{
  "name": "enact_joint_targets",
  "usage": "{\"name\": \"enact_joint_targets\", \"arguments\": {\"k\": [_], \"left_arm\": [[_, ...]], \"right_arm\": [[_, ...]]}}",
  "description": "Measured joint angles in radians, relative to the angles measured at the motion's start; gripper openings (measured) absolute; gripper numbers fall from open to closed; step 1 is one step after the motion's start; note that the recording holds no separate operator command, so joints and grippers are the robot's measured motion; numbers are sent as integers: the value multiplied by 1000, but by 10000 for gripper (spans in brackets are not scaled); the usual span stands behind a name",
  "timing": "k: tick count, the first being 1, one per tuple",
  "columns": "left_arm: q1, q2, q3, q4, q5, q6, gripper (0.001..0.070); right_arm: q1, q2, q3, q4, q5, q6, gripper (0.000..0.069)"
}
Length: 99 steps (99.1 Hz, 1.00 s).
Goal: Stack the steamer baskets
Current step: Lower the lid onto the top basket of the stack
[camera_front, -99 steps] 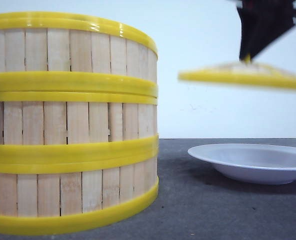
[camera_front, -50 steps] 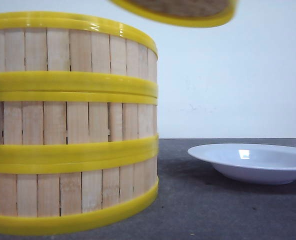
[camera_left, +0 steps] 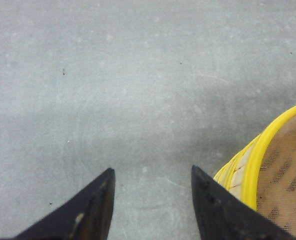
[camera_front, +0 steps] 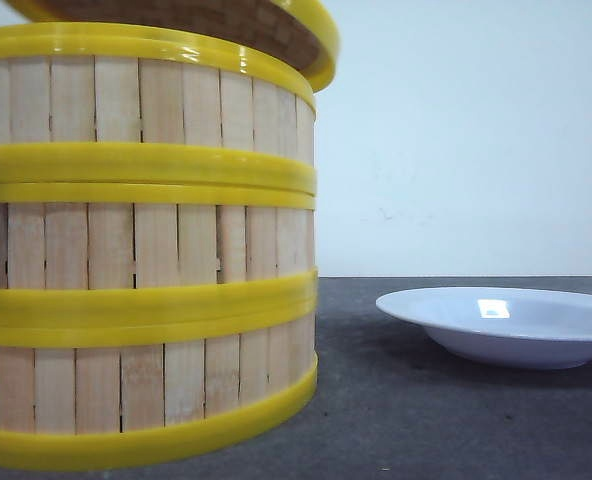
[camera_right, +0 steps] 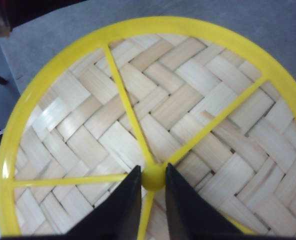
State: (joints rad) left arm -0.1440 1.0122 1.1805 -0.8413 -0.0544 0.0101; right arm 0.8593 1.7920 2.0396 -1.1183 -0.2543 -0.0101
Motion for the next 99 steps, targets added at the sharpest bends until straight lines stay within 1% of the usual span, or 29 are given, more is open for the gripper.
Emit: {"name": "enact_joint_targets", "arguments": {"k": [9,22,60,99], "left_arm": [[0,0,0,0,0,0,275],[0,0,0,-1,0,0,275],[2,0,0,-3,0,0,275],[2,0,0,-3,0,0,275]], "right_arm": [[17,13,0,-1,11,-9,51],[39,18,2,-14,51,-19,51],[52,74,4,-24,73,-39,51],[60,81,7,-14,76,-39,51]]}}
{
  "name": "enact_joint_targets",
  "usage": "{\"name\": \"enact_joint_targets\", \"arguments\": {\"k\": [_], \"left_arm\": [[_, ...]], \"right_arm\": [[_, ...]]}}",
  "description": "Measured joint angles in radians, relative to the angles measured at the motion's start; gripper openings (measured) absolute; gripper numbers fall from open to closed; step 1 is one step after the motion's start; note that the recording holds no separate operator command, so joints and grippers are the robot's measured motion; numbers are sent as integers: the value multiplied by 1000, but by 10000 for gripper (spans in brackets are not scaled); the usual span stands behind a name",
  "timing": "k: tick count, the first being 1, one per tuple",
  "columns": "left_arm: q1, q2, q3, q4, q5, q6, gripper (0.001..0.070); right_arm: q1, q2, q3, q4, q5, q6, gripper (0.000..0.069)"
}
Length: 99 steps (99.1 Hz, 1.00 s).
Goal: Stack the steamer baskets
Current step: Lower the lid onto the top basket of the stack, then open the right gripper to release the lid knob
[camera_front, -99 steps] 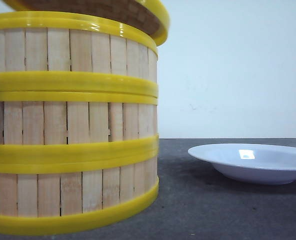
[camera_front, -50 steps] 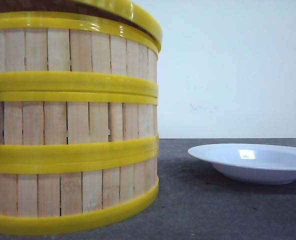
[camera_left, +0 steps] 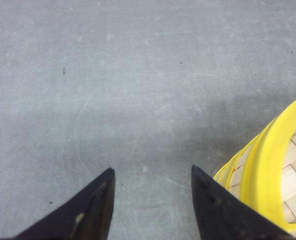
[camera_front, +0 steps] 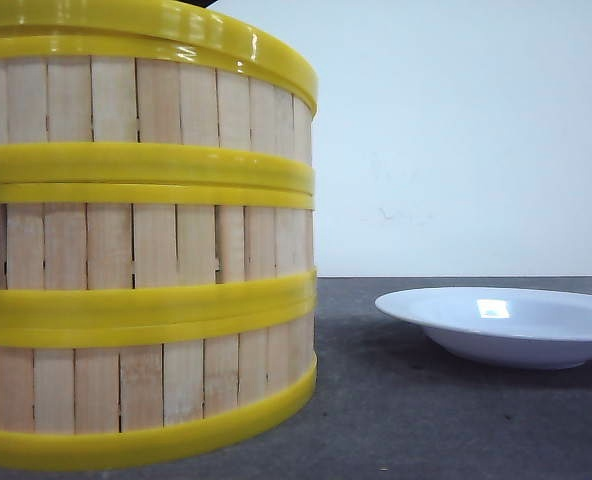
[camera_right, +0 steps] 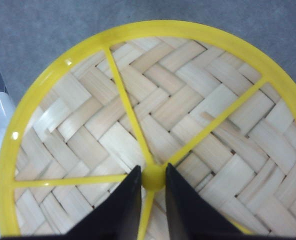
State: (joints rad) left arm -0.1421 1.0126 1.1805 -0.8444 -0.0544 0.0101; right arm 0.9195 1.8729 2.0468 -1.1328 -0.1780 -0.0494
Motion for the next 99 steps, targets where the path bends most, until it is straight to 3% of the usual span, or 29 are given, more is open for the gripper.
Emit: {"name": "enact_joint_targets", "arguments": {"k": [58,64,81,99], "left_arm": [[0,0,0,0,0,0,275],[0,0,0,0,0,0,275],[0,0,0,0,0,0,275],[0,0,0,0,0,0,275]], "right_arm": [[8,24,18,0,7,-6,55],[8,25,18,0,5,-6,98],[11,31,18,13,-4,-6,325],[15,-8,10,-1,-2,-6,371]]}}
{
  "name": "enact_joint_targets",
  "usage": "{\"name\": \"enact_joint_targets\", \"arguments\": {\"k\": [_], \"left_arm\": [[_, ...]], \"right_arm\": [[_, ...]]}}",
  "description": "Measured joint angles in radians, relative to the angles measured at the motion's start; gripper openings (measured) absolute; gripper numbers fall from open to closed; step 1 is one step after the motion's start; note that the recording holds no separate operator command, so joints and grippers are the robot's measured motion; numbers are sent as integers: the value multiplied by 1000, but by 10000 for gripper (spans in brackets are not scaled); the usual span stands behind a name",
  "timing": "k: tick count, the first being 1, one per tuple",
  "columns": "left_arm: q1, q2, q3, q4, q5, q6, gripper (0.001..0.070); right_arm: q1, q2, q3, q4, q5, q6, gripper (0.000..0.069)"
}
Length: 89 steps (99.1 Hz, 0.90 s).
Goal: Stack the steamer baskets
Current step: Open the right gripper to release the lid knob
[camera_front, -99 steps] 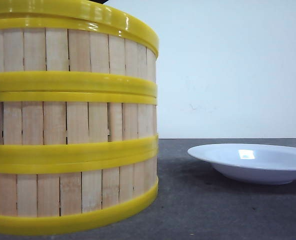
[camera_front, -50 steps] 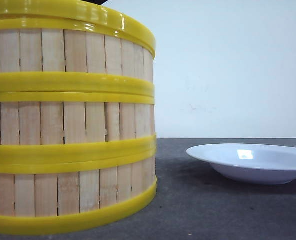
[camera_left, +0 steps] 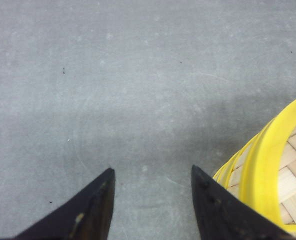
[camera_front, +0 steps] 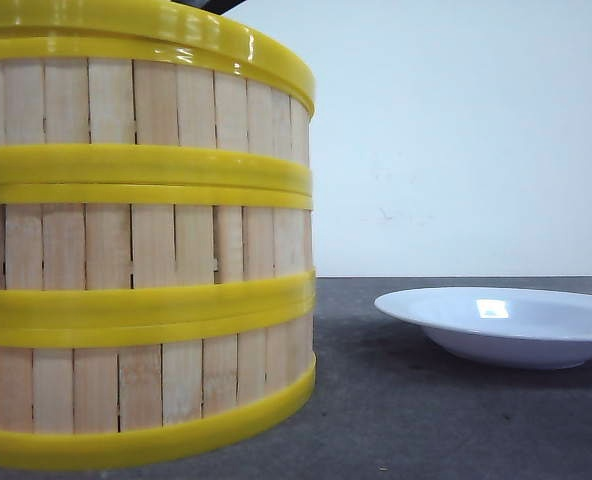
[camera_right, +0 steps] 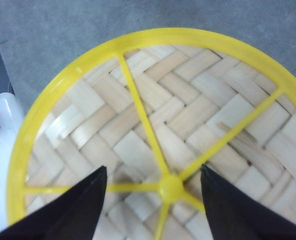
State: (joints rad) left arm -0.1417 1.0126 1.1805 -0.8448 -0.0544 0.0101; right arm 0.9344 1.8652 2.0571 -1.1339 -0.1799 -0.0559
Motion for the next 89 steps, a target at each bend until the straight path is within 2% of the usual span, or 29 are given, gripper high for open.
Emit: {"name": "enact_joint_targets", "arguments": {"k": [23,43,52,69,89], "left_arm": [[0,0,0,-4,0,0,275],[0,0,0,-14,0,0,275],[0,0,0,-35,0,0,275],[0,0,0,-51,0,0,275],[0,0,0,-63,0,0,275]], "right_arm": [[-50,-186,-1,-32,58,0,374],[-161,-290,1,-145,80,0,374],[-213,-325,-26,-145,80,0,374],[-343,-464,-190,-105,75,0,374],[-557,-647,-521,6,74,2,374]]}}
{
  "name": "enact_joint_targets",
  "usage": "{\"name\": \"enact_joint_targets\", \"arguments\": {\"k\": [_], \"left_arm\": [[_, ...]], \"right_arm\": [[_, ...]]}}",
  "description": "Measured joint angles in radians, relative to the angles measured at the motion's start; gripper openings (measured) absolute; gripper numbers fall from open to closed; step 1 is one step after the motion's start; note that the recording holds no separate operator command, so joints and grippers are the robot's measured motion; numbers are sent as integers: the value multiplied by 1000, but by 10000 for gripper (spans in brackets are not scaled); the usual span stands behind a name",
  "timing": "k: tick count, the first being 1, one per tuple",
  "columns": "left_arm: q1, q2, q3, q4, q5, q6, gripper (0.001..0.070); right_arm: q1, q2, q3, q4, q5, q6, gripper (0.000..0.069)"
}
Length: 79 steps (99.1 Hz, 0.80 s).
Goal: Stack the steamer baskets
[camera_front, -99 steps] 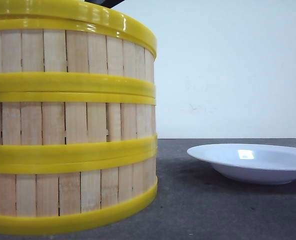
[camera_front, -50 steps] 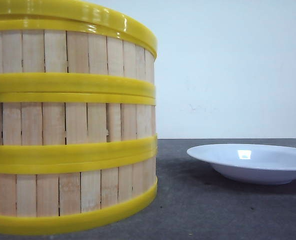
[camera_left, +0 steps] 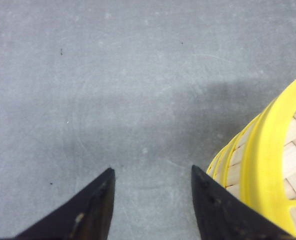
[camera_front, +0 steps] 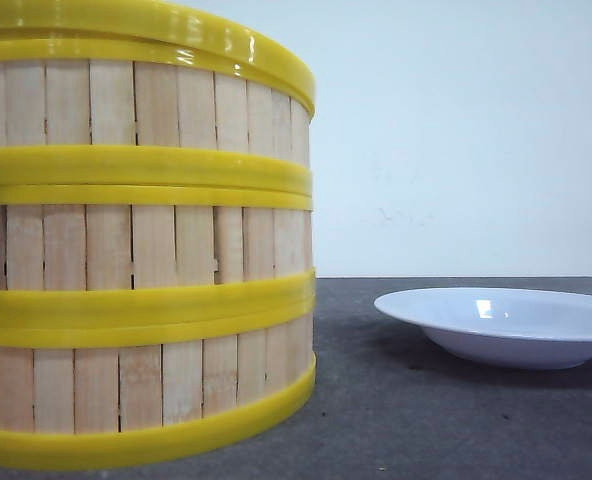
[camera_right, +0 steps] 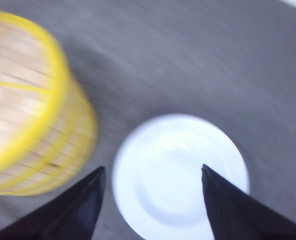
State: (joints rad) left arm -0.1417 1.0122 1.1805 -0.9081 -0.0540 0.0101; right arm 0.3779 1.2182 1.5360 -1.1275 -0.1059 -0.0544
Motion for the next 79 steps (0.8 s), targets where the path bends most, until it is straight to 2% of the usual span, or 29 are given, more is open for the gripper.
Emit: {"name": "enact_joint_targets", "arguments": {"k": [15,32,54,79], "left_arm": [[0,-11,-1,-5,0,-3,275],[0,-78,-35,-9,2,-11,275],[0,-139,-111,-9,28,-26,275],[0,-135,-123,5,31,-26,275]], "right_arm": [[-158,-137,-237,59,-3,14,374],[-295,-280,-432,92,-5,37,374],[-308,-332,-589,132,-30,56,374],[-309,-329,-617,169,-26,82,374]]}}
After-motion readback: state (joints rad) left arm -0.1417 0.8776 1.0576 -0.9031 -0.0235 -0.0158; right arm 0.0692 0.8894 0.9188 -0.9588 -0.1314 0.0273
